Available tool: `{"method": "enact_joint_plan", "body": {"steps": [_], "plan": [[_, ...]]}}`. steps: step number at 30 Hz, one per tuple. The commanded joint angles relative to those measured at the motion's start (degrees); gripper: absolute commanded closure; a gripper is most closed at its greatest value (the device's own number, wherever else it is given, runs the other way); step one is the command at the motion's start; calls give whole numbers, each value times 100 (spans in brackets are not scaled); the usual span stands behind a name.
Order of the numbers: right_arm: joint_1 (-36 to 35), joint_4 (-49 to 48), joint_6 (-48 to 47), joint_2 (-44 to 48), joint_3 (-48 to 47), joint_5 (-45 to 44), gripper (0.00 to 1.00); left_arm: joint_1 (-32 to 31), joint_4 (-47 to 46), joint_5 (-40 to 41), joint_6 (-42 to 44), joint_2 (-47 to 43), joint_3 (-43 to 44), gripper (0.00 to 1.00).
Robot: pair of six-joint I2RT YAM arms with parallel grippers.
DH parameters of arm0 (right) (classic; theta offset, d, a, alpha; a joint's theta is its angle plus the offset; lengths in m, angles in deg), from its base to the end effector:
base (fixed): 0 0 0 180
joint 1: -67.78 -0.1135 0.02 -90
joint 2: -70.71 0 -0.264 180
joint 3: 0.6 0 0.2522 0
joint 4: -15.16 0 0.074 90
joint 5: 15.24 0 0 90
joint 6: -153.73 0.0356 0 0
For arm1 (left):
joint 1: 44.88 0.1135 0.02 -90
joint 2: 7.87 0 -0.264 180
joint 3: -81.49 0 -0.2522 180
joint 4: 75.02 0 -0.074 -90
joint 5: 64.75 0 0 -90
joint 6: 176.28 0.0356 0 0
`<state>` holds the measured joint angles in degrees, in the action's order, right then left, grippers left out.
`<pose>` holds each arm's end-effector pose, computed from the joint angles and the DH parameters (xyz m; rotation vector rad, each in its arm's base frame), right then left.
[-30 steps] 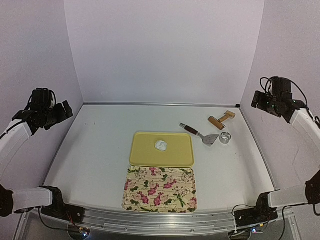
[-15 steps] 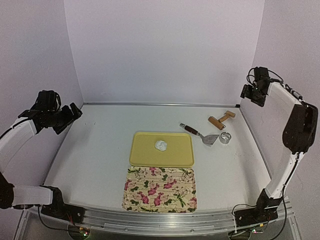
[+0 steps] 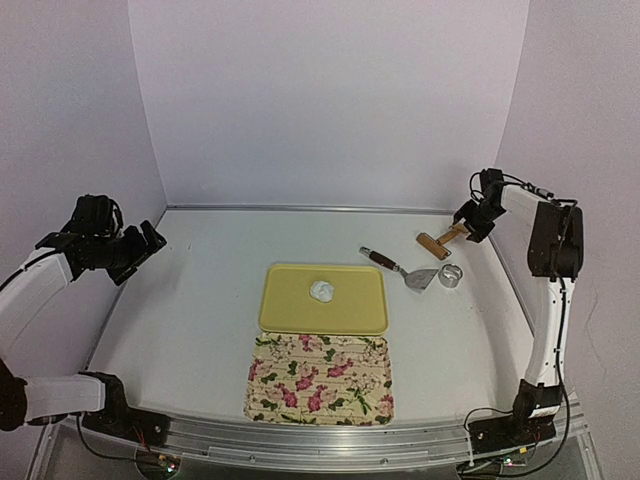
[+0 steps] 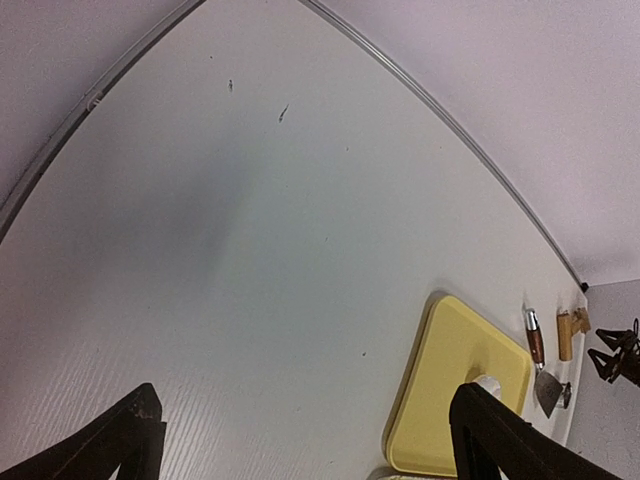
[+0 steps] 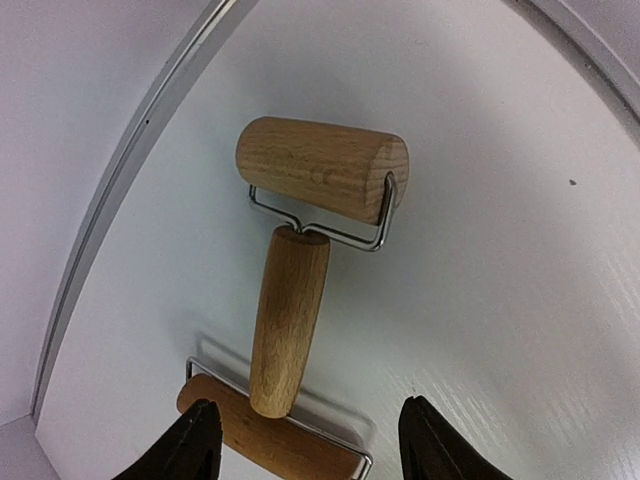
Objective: Roll out the dumpling wrappers from the dough
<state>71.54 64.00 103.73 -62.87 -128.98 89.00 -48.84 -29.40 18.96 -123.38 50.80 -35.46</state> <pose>0.5163 -0.0252 0.1941 0.8590 2.4179 0.5632 0.2157 -0.0188 0.2862 -0.6102 2.2547 -0.4913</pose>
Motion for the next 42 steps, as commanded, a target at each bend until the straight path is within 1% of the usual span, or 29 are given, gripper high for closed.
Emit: {"method": "enact_joint_plan", "body": {"steps": [1,9,13,15,17,21,23,24,25,27,32,35,38,40,42], "plan": [[-53,-221,522,-446,-504,217,39,3,225,46,240,46,253,1],[-60,-322,624,-1086,-919,342,40,6,137,-54,257,325,320,1],[-59,-373,690,-1451,-1260,504,44,1,72,-88,233,457,376,1],[-59,-430,742,-1635,-1427,602,49,0,59,-116,238,519,410,0],[-59,-528,787,-1861,-1594,743,56,0,62,-160,251,596,474,0],[-47,-896,890,-2080,-1791,976,78,1,40,-252,257,712,610,0],[-17,-1116,916,-2034,-1863,1082,91,2,-36,-394,256,734,679,0],[1,-1245,899,-1957,-1871,1099,98,5,-102,-499,256,743,711,0],[13,-1394,859,-1842,-1870,1142,100,2,-164,-587,256,747,739,1],[37,-1712,731,-1642,-1876,1328,100,1,-286,-788,269,782,793,1],[39,-2604,293,-932,-1673,2291,100,-10,-459,-1353,323,991,933,1],[1,-2780,-86,-268,-1270,2834,100,-92,-465,-1556,337,1060,1043,1],[-105,-2770,-602,492,-581,3345,100,-328,-491,-1700,316,1096,1132,1],[-259,-2761,-860,1076,-33,3599,100,-562,-513,-1761,277,1152,1215,2],[-455,-2721,-1104,1555,566,3778,100,-941,-533,-1799,242,1285,1326,2]]}}
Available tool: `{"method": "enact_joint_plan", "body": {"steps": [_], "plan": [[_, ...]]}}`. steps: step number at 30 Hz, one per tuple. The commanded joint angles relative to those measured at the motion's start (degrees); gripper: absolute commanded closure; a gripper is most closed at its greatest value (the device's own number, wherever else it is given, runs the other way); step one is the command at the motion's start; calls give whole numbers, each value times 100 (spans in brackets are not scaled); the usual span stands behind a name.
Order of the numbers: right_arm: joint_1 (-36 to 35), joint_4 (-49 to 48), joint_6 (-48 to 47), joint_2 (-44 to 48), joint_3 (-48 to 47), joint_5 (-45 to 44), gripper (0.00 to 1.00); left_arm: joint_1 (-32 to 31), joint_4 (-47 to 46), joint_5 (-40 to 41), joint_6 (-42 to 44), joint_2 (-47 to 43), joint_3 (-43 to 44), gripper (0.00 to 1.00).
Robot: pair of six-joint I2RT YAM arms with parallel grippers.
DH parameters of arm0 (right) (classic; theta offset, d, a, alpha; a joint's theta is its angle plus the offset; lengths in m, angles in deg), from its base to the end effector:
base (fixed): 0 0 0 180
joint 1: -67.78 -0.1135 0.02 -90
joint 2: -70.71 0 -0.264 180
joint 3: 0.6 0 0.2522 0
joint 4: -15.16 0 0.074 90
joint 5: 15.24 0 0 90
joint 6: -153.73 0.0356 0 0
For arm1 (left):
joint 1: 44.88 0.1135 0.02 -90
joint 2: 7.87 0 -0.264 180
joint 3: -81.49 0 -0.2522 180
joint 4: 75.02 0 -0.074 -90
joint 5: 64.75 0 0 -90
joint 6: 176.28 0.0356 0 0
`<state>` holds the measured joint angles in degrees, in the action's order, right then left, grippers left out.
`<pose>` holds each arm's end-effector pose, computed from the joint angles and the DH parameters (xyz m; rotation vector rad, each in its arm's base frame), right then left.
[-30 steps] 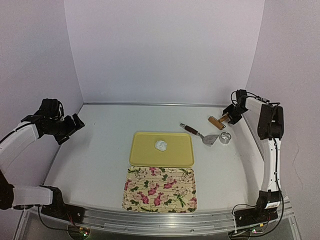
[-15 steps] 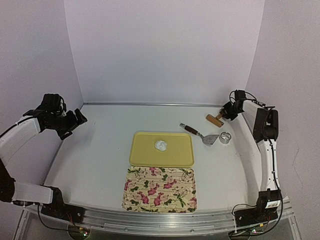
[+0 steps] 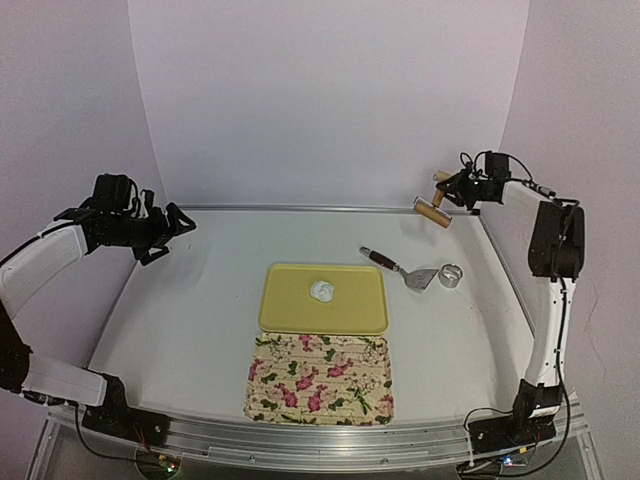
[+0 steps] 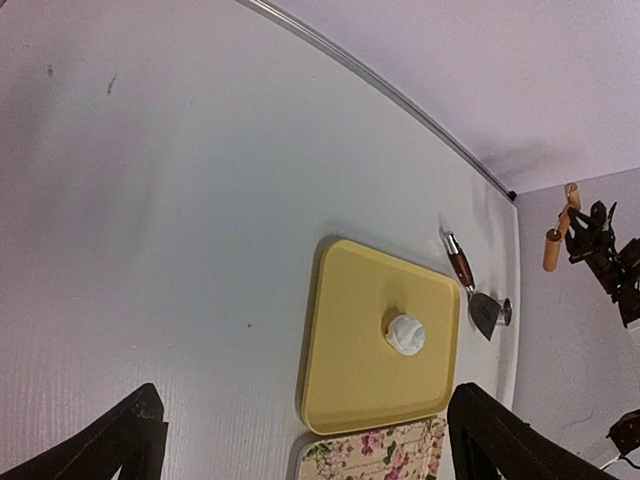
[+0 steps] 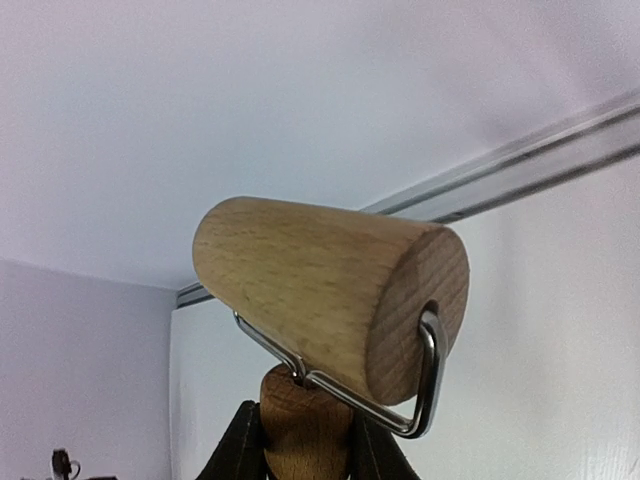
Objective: Roll out the dumpling wrappers from the dough
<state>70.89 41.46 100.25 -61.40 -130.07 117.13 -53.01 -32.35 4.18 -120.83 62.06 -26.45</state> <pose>0.5372 -0.0052 0.2492 0.2561 2.1041 1.1173 0.2585 -0.0499 0.3012 -0.3402 2.3278 -0.7989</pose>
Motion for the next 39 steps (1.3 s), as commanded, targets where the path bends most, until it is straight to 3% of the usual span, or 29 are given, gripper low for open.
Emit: {"method": "enact_joint_plan", "body": {"steps": [1,7,14,25,32,39], "plan": [[-539,-446,-833,1626,921,1051,100,-681,-269,-394,-37,229,475,2],[-1550,204,-1503,2486,2022,1136,100,-1259,-874,-1219,-192,487,537,2],[-2710,720,-1839,2591,2525,1038,100,-1661,-1160,-2070,-142,661,534,1],[-4312,1558,-2517,1922,1922,1144,100,-2240,-1603,-2977,-409,1090,120,1],[-4911,1849,-2858,1804,1726,941,100,-2370,-1643,-2921,-511,1161,-26,1],[-5106,1998,-2985,1824,1494,828,100,-2413,-1397,-3092,-383,1220,-245,13]]}}
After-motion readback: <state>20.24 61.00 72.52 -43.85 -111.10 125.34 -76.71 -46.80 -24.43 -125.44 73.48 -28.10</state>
